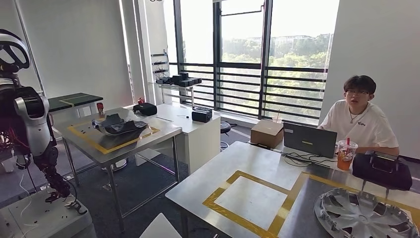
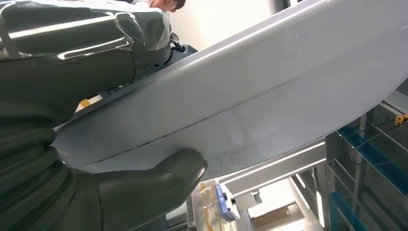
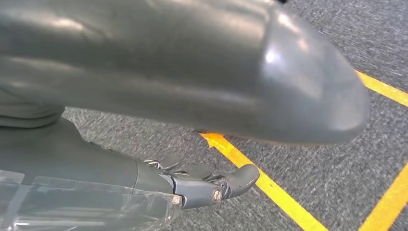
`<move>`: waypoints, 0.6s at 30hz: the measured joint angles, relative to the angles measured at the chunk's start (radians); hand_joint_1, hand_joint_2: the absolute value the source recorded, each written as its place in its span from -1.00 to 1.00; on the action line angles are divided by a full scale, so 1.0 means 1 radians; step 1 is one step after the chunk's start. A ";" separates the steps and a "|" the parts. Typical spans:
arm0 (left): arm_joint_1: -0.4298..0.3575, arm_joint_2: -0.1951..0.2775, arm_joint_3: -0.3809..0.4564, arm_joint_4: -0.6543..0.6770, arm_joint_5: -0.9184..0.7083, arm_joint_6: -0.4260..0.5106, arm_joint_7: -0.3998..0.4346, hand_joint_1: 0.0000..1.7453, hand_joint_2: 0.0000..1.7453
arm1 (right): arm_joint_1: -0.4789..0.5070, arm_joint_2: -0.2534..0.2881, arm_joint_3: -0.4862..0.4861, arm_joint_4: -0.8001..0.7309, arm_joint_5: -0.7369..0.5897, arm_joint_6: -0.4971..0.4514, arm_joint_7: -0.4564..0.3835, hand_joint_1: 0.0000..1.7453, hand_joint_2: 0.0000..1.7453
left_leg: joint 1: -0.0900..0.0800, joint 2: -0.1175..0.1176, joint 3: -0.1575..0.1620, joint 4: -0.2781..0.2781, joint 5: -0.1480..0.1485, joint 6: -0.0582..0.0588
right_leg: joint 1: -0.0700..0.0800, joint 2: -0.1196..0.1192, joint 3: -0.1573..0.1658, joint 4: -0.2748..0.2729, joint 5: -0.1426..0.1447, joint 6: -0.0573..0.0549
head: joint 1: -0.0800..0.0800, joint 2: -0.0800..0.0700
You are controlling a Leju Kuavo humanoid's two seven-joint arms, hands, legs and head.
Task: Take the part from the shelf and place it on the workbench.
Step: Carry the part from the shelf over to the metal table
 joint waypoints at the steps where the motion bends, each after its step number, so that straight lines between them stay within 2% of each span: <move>1: 0.001 0.001 0.000 0.001 0.000 0.000 0.000 1.00 1.00 | 0.000 0.000 0.000 0.002 0.000 0.000 -0.001 -1.00 -1.00 | 0.000 0.000 -0.004 -0.005 0.017 0.002 | 0.001 0.002 0.003 0.000 -0.002 -0.001 | 0.000 0.000; 2: 0.001 0.002 0.000 0.001 0.001 0.000 -0.001 1.00 1.00 | 0.000 0.000 0.000 0.005 0.000 -0.001 -0.002 -1.00 -1.00 | -0.001 -0.001 0.015 -0.052 0.050 0.006 | 0.003 0.004 0.007 0.000 -0.005 0.000 | 0.000 0.000; 3: 0.001 0.003 0.000 0.001 0.001 0.000 -0.001 1.00 1.00 | 0.000 0.000 0.000 0.007 0.000 -0.001 -0.003 -1.00 -1.00 | -0.002 -0.002 0.049 -0.126 0.091 0.013 | 0.005 0.006 0.013 0.000 -0.008 0.000 | -0.001 0.000; 4: 0.000 0.003 0.000 0.001 0.001 0.000 -0.001 1.00 1.00 | 0.000 0.001 0.000 0.009 0.000 -0.001 -0.003 -1.00 -1.00 | -0.005 -0.002 0.087 -0.200 0.120 0.022 | 0.007 0.008 0.017 0.000 -0.011 0.002 | -0.001 0.000; 5: -0.001 0.003 0.000 0.001 0.001 0.000 -0.001 1.00 1.00 | 0.000 0.002 0.000 0.011 0.000 -0.001 -0.004 -1.00 -1.00 | -0.008 -0.002 0.117 -0.258 0.137 0.030 | 0.010 0.009 0.020 -0.001 -0.015 0.005 | -0.001 0.000; 6: -0.002 0.003 0.000 0.001 0.001 0.000 -0.002 1.00 1.00 | 0.000 0.002 0.000 0.012 0.000 -0.001 -0.005 -1.00 -1.00 | -0.011 -0.002 0.134 -0.290 0.142 0.035 | 0.011 0.010 0.020 -0.002 -0.017 0.009 | -0.001 0.000; 9: -0.003 0.003 0.000 0.001 0.002 -0.001 -0.004 1.00 1.00 | 0.003 0.002 0.000 0.014 0.000 -0.001 -0.006 -1.00 -1.00 | -0.012 -0.002 0.149 -0.316 0.138 0.047 | 0.011 0.008 0.020 0.011 -0.012 0.030 | -0.002 0.000; 11: -0.004 0.002 0.000 0.001 0.001 -0.003 -0.006 1.00 1.00 | 0.003 0.002 0.000 0.015 0.001 -0.001 -0.006 -1.00 -1.00 | -0.007 -0.001 0.168 -0.326 0.138 0.055 | 0.010 0.005 0.002 0.060 -0.033 0.031 | -0.001 0.000; 13: -0.005 0.001 -0.001 0.001 0.001 -0.003 -0.007 1.00 1.00 | 0.001 0.002 -0.001 0.016 0.001 -0.001 -0.006 -1.00 -1.00 | -0.006 -0.001 0.175 -0.329 0.136 0.059 | 0.007 0.004 -0.064 0.180 -0.087 0.026 | 0.001 0.000; 15: -0.004 0.000 -0.002 0.002 0.001 -0.003 -0.007 1.00 1.00 | 0.003 0.001 -0.002 0.016 0.001 -0.001 -0.006 -1.00 -1.00 | -0.007 -0.002 0.175 -0.328 0.132 0.059 | 0.005 0.003 -0.136 0.296 -0.125 0.033 | 0.002 0.000; 16: -0.003 0.000 -0.003 0.002 0.001 -0.003 -0.007 1.00 1.00 | 0.004 0.001 -0.002 0.016 0.001 -0.001 -0.006 -1.00 -1.00 | -0.007 -0.003 0.178 -0.328 0.129 0.058 | 0.003 0.003 -0.150 0.306 -0.122 0.040 | 0.002 0.000; 17: -0.002 0.000 -0.003 0.002 0.001 -0.003 -0.007 1.00 1.00 | 0.005 0.001 -0.002 0.016 0.002 -0.001 -0.006 -1.00 -1.00 | -0.006 -0.003 0.182 -0.327 0.126 0.055 | 0.000 0.002 -0.142 0.274 -0.100 0.051 | 0.003 0.000; 18: -0.002 0.000 -0.003 0.002 0.001 -0.003 -0.007 1.00 1.00 | 0.006 0.000 -0.002 0.016 0.002 -0.001 -0.006 -1.00 -1.00 | -0.005 -0.004 0.188 -0.327 0.121 0.051 | -0.003 0.001 -0.116 0.207 -0.064 0.061 | 0.004 0.000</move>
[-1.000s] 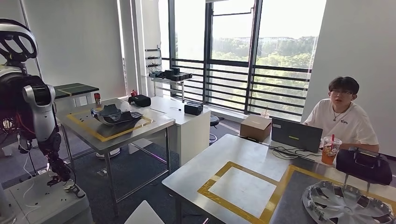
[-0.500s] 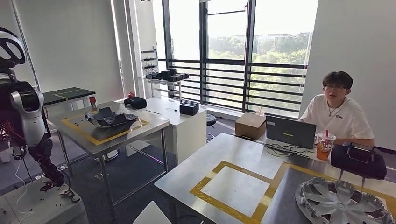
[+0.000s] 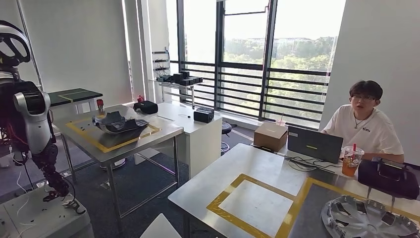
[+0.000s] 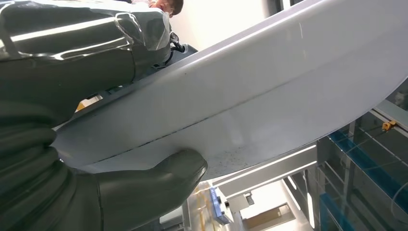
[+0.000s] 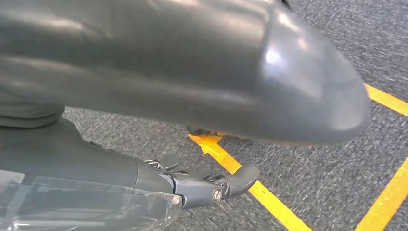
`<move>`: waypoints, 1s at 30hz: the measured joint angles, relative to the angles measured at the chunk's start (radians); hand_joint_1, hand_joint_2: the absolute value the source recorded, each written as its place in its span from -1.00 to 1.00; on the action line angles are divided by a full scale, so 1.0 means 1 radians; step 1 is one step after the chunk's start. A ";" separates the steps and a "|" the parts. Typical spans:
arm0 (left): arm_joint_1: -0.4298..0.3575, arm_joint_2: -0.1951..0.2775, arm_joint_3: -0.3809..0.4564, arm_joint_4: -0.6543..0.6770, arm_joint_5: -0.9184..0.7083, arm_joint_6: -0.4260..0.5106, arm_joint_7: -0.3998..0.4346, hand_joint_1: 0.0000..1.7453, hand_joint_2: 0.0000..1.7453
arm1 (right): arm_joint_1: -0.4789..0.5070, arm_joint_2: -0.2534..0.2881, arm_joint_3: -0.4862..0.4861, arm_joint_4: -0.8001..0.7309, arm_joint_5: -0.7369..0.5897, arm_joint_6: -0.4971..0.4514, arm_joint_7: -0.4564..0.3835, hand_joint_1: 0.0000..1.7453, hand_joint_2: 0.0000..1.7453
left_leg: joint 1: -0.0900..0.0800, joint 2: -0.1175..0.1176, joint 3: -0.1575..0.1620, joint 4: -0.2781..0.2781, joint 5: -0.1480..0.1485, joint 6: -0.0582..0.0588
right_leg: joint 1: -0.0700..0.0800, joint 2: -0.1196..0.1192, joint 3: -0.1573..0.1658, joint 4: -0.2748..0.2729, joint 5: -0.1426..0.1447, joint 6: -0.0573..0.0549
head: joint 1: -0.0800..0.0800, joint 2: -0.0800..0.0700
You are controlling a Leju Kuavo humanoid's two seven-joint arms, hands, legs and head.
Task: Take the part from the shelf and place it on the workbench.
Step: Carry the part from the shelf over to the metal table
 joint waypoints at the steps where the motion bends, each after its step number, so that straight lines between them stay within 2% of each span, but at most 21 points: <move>1: 0.000 0.000 0.000 0.000 0.000 0.000 0.000 1.00 1.00 | 0.000 0.000 0.000 0.000 0.000 0.000 0.000 -1.00 -1.00 | 0.000 0.000 0.006 0.001 -0.005 -0.005 | -0.003 -0.003 0.032 -0.080 0.039 0.007 | 0.001 0.000; 2: 0.000 0.000 0.000 0.000 0.000 0.000 0.000 1.00 1.00 | 0.000 -0.001 -0.001 0.000 0.000 0.000 0.000 -1.00 -1.00 | 0.000 0.000 0.010 0.002 -0.011 -0.010 | -0.004 -0.006 0.058 -0.146 0.061 0.005 | 0.002 0.000; 3: 0.000 0.000 0.000 0.000 0.000 0.000 0.000 1.00 1.00 | -0.001 -0.001 -0.001 0.000 0.000 0.000 0.000 -1.00 -1.00 | -0.001 0.001 0.011 0.004 -0.016 -0.016 | -0.003 -0.009 0.075 -0.188 0.075 -0.004 | 0.002 0.000; 5: 0.000 0.000 0.000 0.000 0.000 -0.002 0.000 1.00 1.00 | 0.000 0.000 -0.002 0.000 0.000 0.001 0.000 -1.00 -1.00 | -0.003 0.001 0.011 0.011 -0.021 -0.028 | 0.002 -0.009 0.084 -0.205 0.071 -0.032 | 0.003 -0.001; 8: -0.001 -0.001 0.002 0.000 0.000 -0.007 -0.001 1.00 1.00 | 0.003 0.001 -0.002 -0.003 0.000 0.004 0.000 -1.00 -1.00 | 0.002 0.001 -0.005 0.057 -0.043 -0.044 | -0.002 -0.003 0.108 -0.206 0.068 -0.055 | 0.002 0.000; 9: -0.001 -0.001 0.002 0.000 0.000 -0.008 -0.001 1.00 1.00 | 0.003 0.002 -0.002 -0.004 0.000 0.005 0.000 -1.00 -1.00 | 0.003 0.001 -0.031 0.107 -0.060 -0.049 | -0.002 -0.002 0.117 -0.206 0.063 -0.061 | 0.001 0.000; 11: 0.001 -0.001 0.002 0.000 0.001 -0.009 -0.002 1.00 1.00 | 0.002 0.002 -0.002 -0.007 0.000 0.006 0.000 -1.00 -1.00 | 0.005 0.001 -0.117 0.247 -0.105 -0.054 | 0.001 -0.001 0.130 -0.206 0.051 -0.068 | -0.001 0.000; 12: 0.002 0.000 0.003 0.000 0.001 -0.009 -0.002 1.00 1.00 | 0.003 0.002 -0.002 -0.007 0.000 0.006 0.000 -1.00 -1.00 | 0.005 0.001 -0.159 0.302 -0.120 -0.055 | 0.004 0.001 0.137 -0.206 0.044 -0.069 | -0.002 0.000; 13: 0.003 0.000 0.003 0.000 0.001 -0.009 -0.002 1.00 1.00 | 0.003 0.002 -0.002 -0.008 0.000 0.007 0.000 -1.00 -1.00 | 0.005 0.001 -0.186 0.326 -0.119 -0.053 | 0.007 0.002 0.146 -0.206 0.037 -0.070 | -0.002 0.000; 14: 0.004 0.001 0.003 0.000 0.001 -0.009 -0.002 1.00 1.00 | 0.004 0.003 -0.003 -0.010 0.000 0.010 0.000 -1.00 -1.00 | 0.003 0.001 -0.193 0.309 -0.099 -0.049 | 0.010 0.004 0.156 -0.207 0.030 -0.071 | -0.002 0.000; 15: 0.005 0.001 0.003 0.000 0.001 -0.010 -0.002 1.00 1.00 | 0.004 0.004 -0.003 -0.012 0.000 0.014 0.000 -1.00 -1.00 | 0.001 0.001 -0.179 0.254 -0.059 -0.040 | 0.015 0.006 0.168 -0.207 0.021 -0.071 | -0.002 0.000; 17: 0.004 0.002 0.004 0.000 0.003 -0.013 -0.003 1.00 1.00 | 0.003 0.013 -0.003 -0.019 0.000 0.023 -0.001 -1.00 -1.00 | -0.013 0.001 -0.130 0.109 0.031 -0.013 | 0.021 0.009 0.187 -0.209 0.005 -0.070 | -0.002 0.000; 18: 0.004 0.002 0.004 0.000 0.004 -0.014 -0.003 1.00 1.00 | 0.002 0.019 -0.003 -0.022 0.000 0.027 -0.002 -1.00 -1.00 | -0.020 0.000 -0.112 0.057 0.054 -0.002 | 0.023 0.010 0.193 -0.212 -0.002 -0.068 | -0.001 -0.001; 19: 0.003 0.002 0.005 -0.001 0.005 -0.015 -0.003 1.00 1.00 | 0.002 0.024 -0.003 -0.026 0.000 0.030 -0.002 -1.00 -1.00 | -0.026 0.000 -0.100 0.029 0.062 0.005 | 0.023 0.010 0.199 -0.214 -0.006 -0.064 | -0.002 -0.001; 20: 0.003 0.002 0.005 -0.001 0.006 -0.015 -0.004 1.00 1.00 | 0.002 0.028 -0.003 -0.030 0.000 0.032 -0.003 -1.00 -1.00 | -0.029 -0.001 -0.096 0.018 0.057 0.008 | 0.025 0.010 0.205 -0.213 -0.004 -0.057 | -0.002 -0.001; 22: 0.004 0.001 0.005 -0.002 0.005 -0.014 -0.004 1.00 1.00 | 0.002 0.030 -0.002 -0.037 0.000 0.035 -0.004 -1.00 -1.00 | -0.027 -0.001 -0.070 -0.004 0.056 0.018 | 0.025 0.007 0.209 -0.199 0.000 -0.047 | -0.004 0.000; 24: 0.003 -0.001 0.004 -0.004 0.002 -0.013 -0.005 1.00 1.00 | -0.001 0.032 -0.002 -0.041 0.000 0.035 -0.006 -1.00 -1.00 | -0.022 0.000 -0.038 -0.021 0.053 0.028 | 0.022 0.005 0.168 -0.123 -0.011 -0.042 | -0.003 0.000; 27: 0.005 -0.005 0.004 -0.004 -0.002 -0.012 -0.005 1.00 1.00 | -0.001 0.029 -0.002 -0.046 0.000 0.035 -0.008 -1.00 -1.00 | -0.020 0.000 -0.016 -0.026 0.035 0.027 | 0.010 0.004 0.032 0.064 -0.077 -0.040 | -0.001 0.000; 28: 0.007 -0.005 0.003 -0.004 -0.002 -0.011 -0.005 1.00 1.00 | 0.001 0.029 -0.002 -0.047 0.000 0.035 -0.008 -1.00 -1.00 | -0.019 -0.002 -0.008 -0.025 0.026 0.024 | 0.004 0.003 0.000 0.090 -0.096 -0.036 | 0.000 0.000; 29: 0.008 -0.005 0.003 -0.004 -0.002 -0.011 -0.005 1.00 1.00 | 0.002 0.029 -0.002 -0.048 0.000 0.035 -0.008 -1.00 -1.00 | -0.017 -0.003 0.003 -0.025 0.017 0.019 | -0.002 0.003 -0.013 0.079 -0.098 -0.025 | 0.001 0.000; 30: 0.009 -0.005 0.003 -0.004 -0.002 -0.011 -0.005 1.00 1.00 | 0.004 0.028 -0.002 -0.049 0.000 0.035 -0.008 -1.00 -1.00 | -0.014 -0.004 0.017 -0.024 0.005 0.013 | -0.009 0.001 -0.010 0.034 -0.078 -0.009 | 0.001 0.000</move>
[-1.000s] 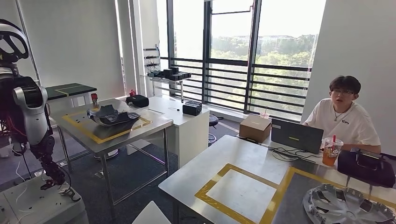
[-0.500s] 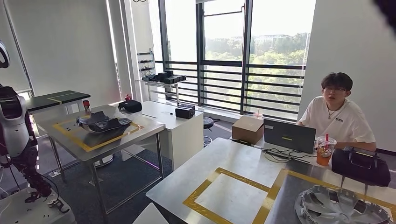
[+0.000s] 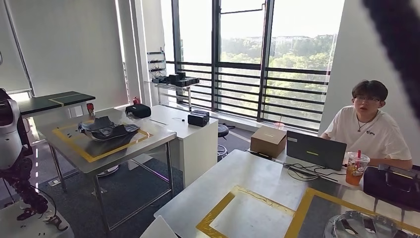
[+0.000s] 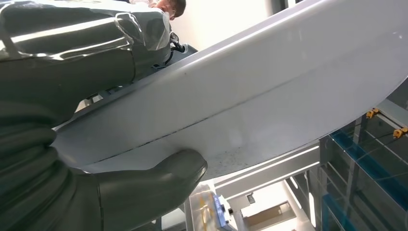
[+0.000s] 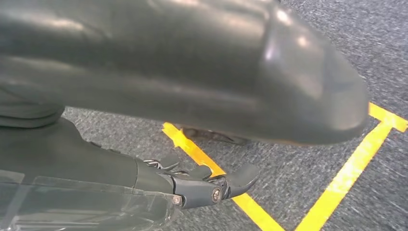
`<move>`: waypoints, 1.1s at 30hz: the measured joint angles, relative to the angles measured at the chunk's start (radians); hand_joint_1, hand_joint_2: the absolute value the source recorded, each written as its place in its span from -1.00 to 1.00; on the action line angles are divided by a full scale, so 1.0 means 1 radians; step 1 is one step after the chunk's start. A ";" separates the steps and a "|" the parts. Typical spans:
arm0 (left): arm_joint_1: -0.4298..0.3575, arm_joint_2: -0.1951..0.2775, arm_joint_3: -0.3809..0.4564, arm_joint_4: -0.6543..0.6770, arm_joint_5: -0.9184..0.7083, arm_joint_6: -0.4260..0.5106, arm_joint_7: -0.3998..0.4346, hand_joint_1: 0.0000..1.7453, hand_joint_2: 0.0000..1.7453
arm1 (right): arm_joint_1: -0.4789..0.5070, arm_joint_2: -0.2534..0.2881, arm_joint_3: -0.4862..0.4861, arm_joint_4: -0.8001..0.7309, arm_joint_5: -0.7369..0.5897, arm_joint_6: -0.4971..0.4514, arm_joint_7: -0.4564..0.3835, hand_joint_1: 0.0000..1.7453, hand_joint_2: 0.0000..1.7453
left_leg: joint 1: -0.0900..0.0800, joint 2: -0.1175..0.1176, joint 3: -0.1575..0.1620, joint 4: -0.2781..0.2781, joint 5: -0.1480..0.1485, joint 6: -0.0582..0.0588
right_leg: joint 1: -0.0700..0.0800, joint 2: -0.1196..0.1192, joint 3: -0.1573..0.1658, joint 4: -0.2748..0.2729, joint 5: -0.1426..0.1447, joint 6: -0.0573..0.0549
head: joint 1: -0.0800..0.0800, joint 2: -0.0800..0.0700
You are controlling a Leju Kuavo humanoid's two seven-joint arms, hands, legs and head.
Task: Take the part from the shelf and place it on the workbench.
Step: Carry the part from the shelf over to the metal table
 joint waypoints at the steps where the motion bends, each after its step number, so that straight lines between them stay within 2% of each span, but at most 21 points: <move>1: 0.000 0.000 0.000 0.000 0.000 0.000 0.000 1.00 1.00 | 0.001 0.000 0.000 0.000 0.000 0.000 0.000 -1.00 -1.00 | 0.003 0.000 0.014 0.002 -0.013 -0.007 | -0.007 -0.003 0.015 -0.069 0.042 0.020 | 0.000 0.000; 2: 0.001 0.000 0.000 0.000 0.000 0.000 0.000 1.00 1.00 | 0.002 0.000 0.000 -0.001 0.000 0.000 0.000 -1.00 -1.00 | 0.004 0.000 0.026 0.007 -0.027 -0.014 | -0.013 -0.010 0.032 -0.140 0.095 0.035 | 0.001 -0.001; 3: 0.001 0.000 0.000 0.000 0.000 0.000 0.000 1.00 1.00 | 0.002 0.001 0.000 -0.001 0.000 0.001 0.000 -1.00 -1.00 | 0.004 0.000 0.033 0.012 -0.041 -0.022 | -0.014 -0.019 0.046 -0.192 0.137 0.037 | 0.001 -0.001; 5: 0.002 0.000 0.001 -0.002 -0.001 0.000 0.002 1.00 1.00 | 0.002 0.002 0.000 -0.003 0.000 0.001 0.000 -1.00 -1.00 | 0.004 0.002 0.041 0.021 -0.063 -0.039 | -0.009 -0.031 0.061 -0.230 0.176 0.011 | -0.001 -0.002; 6: 0.002 0.000 0.001 -0.004 -0.001 0.000 0.002 1.00 1.00 | 0.002 0.001 0.000 -0.004 0.000 0.002 -0.001 -1.00 -1.00 | 0.006 0.003 0.043 0.024 -0.069 -0.045 | -0.006 -0.030 0.068 -0.228 0.173 -0.008 | -0.003 -0.002; 8: 0.002 0.000 0.002 -0.007 -0.002 0.000 0.003 1.00 1.00 | 0.002 0.001 0.000 -0.006 0.000 0.002 -0.001 -1.00 -1.00 | 0.012 0.006 0.034 0.067 -0.069 -0.053 | -0.008 -0.024 0.087 -0.231 0.167 -0.029 | -0.008 -0.001; 10: 0.002 0.000 0.003 -0.011 -0.002 0.000 0.002 1.00 1.00 | 0.001 0.000 0.000 -0.008 0.000 0.002 -0.001 -1.00 -1.00 | 0.017 0.007 -0.033 0.180 -0.080 -0.061 | -0.008 -0.019 0.109 -0.233 0.153 -0.041 | -0.012 -0.001; 12: 0.003 0.001 0.003 -0.013 -0.002 0.000 0.002 1.00 1.00 | 0.000 -0.002 0.000 -0.010 0.000 0.002 -0.002 -1.00 -1.00 | 0.020 0.006 -0.129 0.308 -0.134 -0.068 | -0.006 -0.014 0.128 -0.233 0.135 -0.046 | -0.015 -0.001; 14: 0.004 0.001 0.003 -0.013 -0.002 0.000 0.002 1.00 1.00 | 0.002 -0.002 0.000 -0.010 0.000 0.002 -0.001 -1.00 -1.00 | 0.021 0.006 -0.186 0.339 -0.178 -0.069 | -0.004 -0.009 0.153 -0.233 0.113 -0.046 | -0.016 -0.001; 15: 0.005 0.001 0.003 -0.013 -0.002 0.000 0.002 1.00 1.00 | 0.002 -0.002 0.000 -0.010 0.000 0.002 -0.001 -1.00 -1.00 | 0.021 0.006 -0.190 0.307 -0.169 -0.067 | -0.004 -0.006 0.170 -0.233 0.102 -0.045 | -0.016 -0.001; 16: 0.005 0.001 0.003 -0.013 -0.002 0.000 0.002 1.00 1.00 | 0.002 -0.002 0.000 -0.010 0.000 0.002 -0.002 -1.00 -1.00 | 0.021 0.006 -0.181 0.249 -0.131 -0.063 | -0.003 -0.004 0.186 -0.234 0.090 -0.043 | -0.016 -0.001; 18: 0.005 0.001 0.004 -0.013 -0.002 0.000 0.002 1.00 1.00 | 0.001 -0.001 0.000 -0.010 0.000 0.002 -0.002 -1.00 -1.00 | 0.017 0.005 -0.151 0.122 -0.017 -0.050 | 0.000 0.000 0.210 -0.236 0.067 -0.037 | -0.016 -0.001; 19: 0.005 0.001 0.005 -0.013 -0.003 0.000 0.003 1.00 1.00 | 0.000 0.000 0.000 -0.010 0.000 0.001 -0.002 -1.00 -1.00 | 0.014 0.004 -0.140 0.084 0.024 -0.044 | 0.002 0.002 0.217 -0.238 0.057 -0.032 | -0.016 -0.001; 20: 0.005 0.001 0.006 -0.015 -0.004 0.000 0.003 1.00 1.00 | 0.000 0.001 0.000 -0.010 0.000 0.001 -0.003 -1.00 -1.00 | 0.011 0.001 -0.134 0.063 0.048 -0.037 | 0.005 0.003 0.225 -0.237 0.052 -0.024 | -0.016 -0.001; 22: 0.005 0.000 0.008 -0.020 -0.004 0.000 0.004 1.00 1.00 | 0.000 -0.001 0.000 -0.011 0.000 0.001 -0.007 -1.00 -1.00 | 0.010 -0.003 -0.114 0.051 0.053 -0.026 | 0.006 0.003 0.236 -0.230 0.053 -0.008 | -0.016 -0.001; 24: 0.004 0.000 0.010 -0.026 -0.004 -0.003 0.004 1.00 1.00 | -0.001 -0.002 0.000 -0.011 0.000 0.002 -0.012 -1.00 -1.00 | 0.010 -0.004 -0.089 0.041 0.052 -0.012 | 0.004 0.002 0.219 -0.178 0.050 -0.003 | -0.016 -0.001; 27: 0.005 -0.001 0.010 -0.029 -0.006 -0.004 0.004 1.00 1.00 | -0.005 -0.003 0.001 -0.011 0.000 0.003 -0.014 -1.00 -1.00 | 0.005 -0.006 -0.071 0.038 0.037 0.001 | 0.003 0.000 0.107 -0.010 -0.013 -0.019 | -0.016 -0.002; 29: 0.007 0.000 0.012 -0.029 -0.009 -0.002 0.002 1.00 1.00 | -0.002 -0.004 0.001 -0.011 0.000 0.004 -0.015 -1.00 -1.00 | 0.000 -0.013 -0.062 0.039 0.025 0.004 | 0.005 0.000 0.043 0.037 -0.047 -0.022 | -0.017 -0.002; 30: 0.008 0.000 0.013 -0.029 -0.010 -0.001 0.000 1.00 1.00 | -0.001 -0.004 0.001 -0.011 0.000 0.004 -0.015 -1.00 -1.00 | -0.003 -0.016 -0.054 0.039 0.019 0.005 | 0.007 0.000 0.033 0.014 -0.038 -0.018 | -0.017 -0.002; 31: 0.009 0.000 0.016 -0.029 -0.010 0.001 -0.002 1.00 1.00 | 0.000 -0.004 0.001 -0.011 0.000 0.006 -0.015 -1.00 -1.00 | -0.006 -0.018 -0.045 0.039 0.011 0.005 | 0.009 0.000 0.038 -0.039 -0.005 -0.011 | -0.017 -0.002; 33: 0.011 0.000 0.021 -0.030 -0.014 0.007 -0.006 1.00 1.00 | 0.001 -0.007 0.001 -0.012 0.000 0.009 -0.016 -1.00 -1.00 | -0.010 -0.020 -0.030 0.039 -0.002 0.003 | 0.018 0.000 0.065 -0.165 0.090 -0.011 | -0.017 -0.002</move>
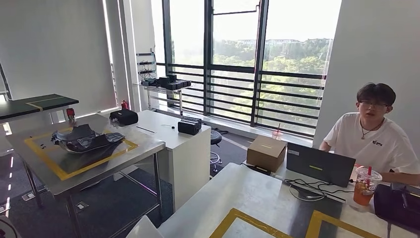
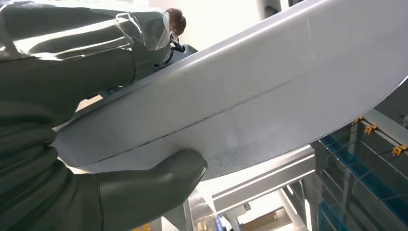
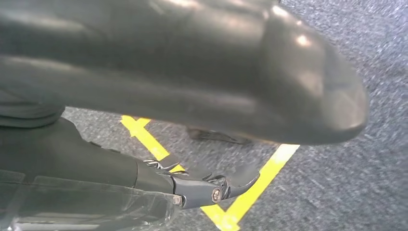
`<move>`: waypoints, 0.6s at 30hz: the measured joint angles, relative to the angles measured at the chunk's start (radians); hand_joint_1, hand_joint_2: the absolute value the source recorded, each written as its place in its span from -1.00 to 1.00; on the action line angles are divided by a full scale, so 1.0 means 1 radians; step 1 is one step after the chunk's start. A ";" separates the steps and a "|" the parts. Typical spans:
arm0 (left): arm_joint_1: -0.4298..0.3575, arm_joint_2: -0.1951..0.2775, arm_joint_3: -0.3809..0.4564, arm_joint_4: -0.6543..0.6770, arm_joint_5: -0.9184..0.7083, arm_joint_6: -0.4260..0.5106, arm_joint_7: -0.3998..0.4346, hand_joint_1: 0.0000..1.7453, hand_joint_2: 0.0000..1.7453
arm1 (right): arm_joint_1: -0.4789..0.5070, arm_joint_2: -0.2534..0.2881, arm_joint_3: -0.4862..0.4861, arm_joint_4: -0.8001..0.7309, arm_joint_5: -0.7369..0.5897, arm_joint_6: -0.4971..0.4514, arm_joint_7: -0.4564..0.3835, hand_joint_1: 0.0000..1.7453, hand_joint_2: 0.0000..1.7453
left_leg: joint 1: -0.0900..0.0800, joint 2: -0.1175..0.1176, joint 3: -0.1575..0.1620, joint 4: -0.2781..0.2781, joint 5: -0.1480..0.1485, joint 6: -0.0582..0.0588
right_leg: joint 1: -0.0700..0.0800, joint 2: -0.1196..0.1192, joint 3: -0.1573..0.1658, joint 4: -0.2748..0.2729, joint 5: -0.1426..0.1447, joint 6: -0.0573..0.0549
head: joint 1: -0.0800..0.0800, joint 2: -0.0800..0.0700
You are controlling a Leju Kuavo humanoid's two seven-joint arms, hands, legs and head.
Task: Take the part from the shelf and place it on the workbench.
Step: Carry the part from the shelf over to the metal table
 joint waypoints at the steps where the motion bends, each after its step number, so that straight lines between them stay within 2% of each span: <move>1: 0.002 0.000 0.003 -0.001 -0.003 0.004 -0.001 1.00 1.00 | 0.000 -0.003 0.000 -0.001 0.000 0.002 -0.001 -1.00 -1.00 | -0.002 -0.002 0.004 0.000 -0.006 -0.003 | 0.004 0.001 0.011 -0.042 0.035 -0.008 | -0.001 0.000; 2: 0.004 0.001 0.006 -0.004 -0.005 0.007 -0.001 1.00 1.00 | 0.001 -0.006 0.000 -0.002 0.000 0.003 -0.003 -1.00 -1.00 | -0.003 -0.003 0.006 0.004 -0.009 -0.007 | 0.008 0.001 0.016 -0.062 0.057 -0.020 | -0.002 0.000; 3: 0.006 0.001 0.009 -0.007 -0.007 0.010 -0.002 1.00 1.00 | 0.002 -0.008 0.000 -0.004 0.001 0.005 -0.005 -1.00 -1.00 | -0.004 -0.005 0.008 0.008 -0.010 -0.012 | 0.009 0.002 0.018 -0.066 0.061 -0.030 | -0.002 0.000; 5: 0.009 0.003 0.015 -0.015 -0.008 0.013 -0.003 1.00 1.00 | 0.002 -0.009 0.000 -0.007 0.001 0.010 -0.010 -1.00 -1.00 | -0.004 -0.003 0.005 0.024 -0.018 -0.021 | 0.004 0.001 0.032 -0.075 0.071 -0.040 | -0.002 0.000; 6: 0.009 0.004 0.017 -0.020 -0.008 0.014 -0.003 1.00 1.00 | 0.002 -0.010 0.001 -0.008 0.001 0.012 -0.011 -1.00 -1.00 | -0.002 0.001 -0.005 0.046 -0.033 -0.028 | 0.000 0.001 0.040 -0.077 0.071 -0.043 | -0.002 0.000; 7: 0.010 0.005 0.020 -0.023 -0.008 0.014 -0.003 1.00 1.00 | 0.002 -0.009 0.001 -0.009 0.001 0.014 -0.012 -1.00 -1.00 | 0.001 0.006 -0.025 0.087 -0.057 -0.035 | -0.003 0.001 0.048 -0.080 0.071 -0.045 | -0.003 0.000; 9: 0.013 0.008 0.023 -0.026 -0.007 0.015 -0.003 1.00 1.00 | 0.002 -0.008 0.001 -0.011 0.001 0.016 -0.013 -1.00 -1.00 | 0.015 0.014 -0.091 0.213 -0.119 -0.050 | -0.005 0.001 0.053 -0.081 0.068 -0.048 | -0.004 0.000; 10: 0.016 0.009 0.025 -0.026 -0.007 0.015 -0.003 1.00 1.00 | 0.002 -0.007 0.001 -0.011 0.001 0.017 -0.013 -1.00 -1.00 | 0.022 0.017 -0.124 0.267 -0.139 -0.057 | -0.005 0.002 0.053 -0.080 0.067 -0.047 | -0.004 0.000; 11: 0.018 0.010 0.025 -0.026 -0.007 0.015 -0.003 1.00 1.00 | 0.003 -0.006 0.001 -0.011 0.001 0.017 -0.013 -1.00 -1.00 | 0.029 0.019 -0.144 0.294 -0.143 -0.062 | -0.006 0.004 0.054 -0.080 0.066 -0.047 | -0.004 0.000; 12: 0.020 0.011 0.025 -0.027 -0.007 0.015 -0.003 1.00 1.00 | 0.004 -0.004 0.001 -0.011 0.001 0.018 -0.013 -1.00 -1.00 | 0.036 0.021 -0.145 0.282 -0.127 -0.066 | -0.008 0.007 0.055 -0.080 0.064 -0.045 | -0.005 0.000; 13: 0.021 0.011 0.026 -0.027 -0.007 0.015 -0.003 1.00 1.00 | 0.004 -0.003 0.001 -0.011 0.001 0.018 -0.013 -1.00 -1.00 | 0.041 0.022 -0.123 0.230 -0.093 -0.069 | -0.011 0.011 0.057 -0.079 0.063 -0.042 | -0.005 0.000; 14: 0.021 0.011 0.026 -0.029 -0.007 0.015 -0.003 1.00 1.00 | 0.004 -0.002 0.001 -0.011 0.001 0.019 -0.014 -1.00 -1.00 | 0.046 0.018 -0.090 0.156 -0.053 -0.071 | -0.013 0.015 0.060 -0.078 0.061 -0.038 | -0.005 0.000; 15: 0.021 0.011 0.027 -0.030 -0.007 0.015 -0.003 1.00 1.00 | 0.004 -0.002 0.001 -0.012 0.001 0.020 -0.014 -1.00 -1.00 | 0.048 0.010 -0.058 0.087 -0.026 -0.073 | -0.014 0.019 0.061 -0.077 0.059 -0.034 | -0.005 0.000; 16: 0.021 0.011 0.027 -0.032 -0.007 0.015 -0.002 1.00 1.00 | 0.004 -0.001 0.001 -0.013 0.001 0.021 -0.015 -1.00 -1.00 | 0.048 0.002 -0.036 0.038 -0.014 -0.074 | -0.014 0.023 0.061 -0.076 0.059 -0.029 | -0.005 0.000; 18: 0.022 0.011 0.027 -0.033 -0.007 0.015 -0.001 1.00 1.00 | 0.004 0.000 0.001 -0.016 0.001 0.023 -0.017 -1.00 -1.00 | 0.046 -0.009 -0.026 0.011 -0.026 -0.073 | -0.013 0.027 0.060 -0.074 0.059 -0.023 | -0.005 0.000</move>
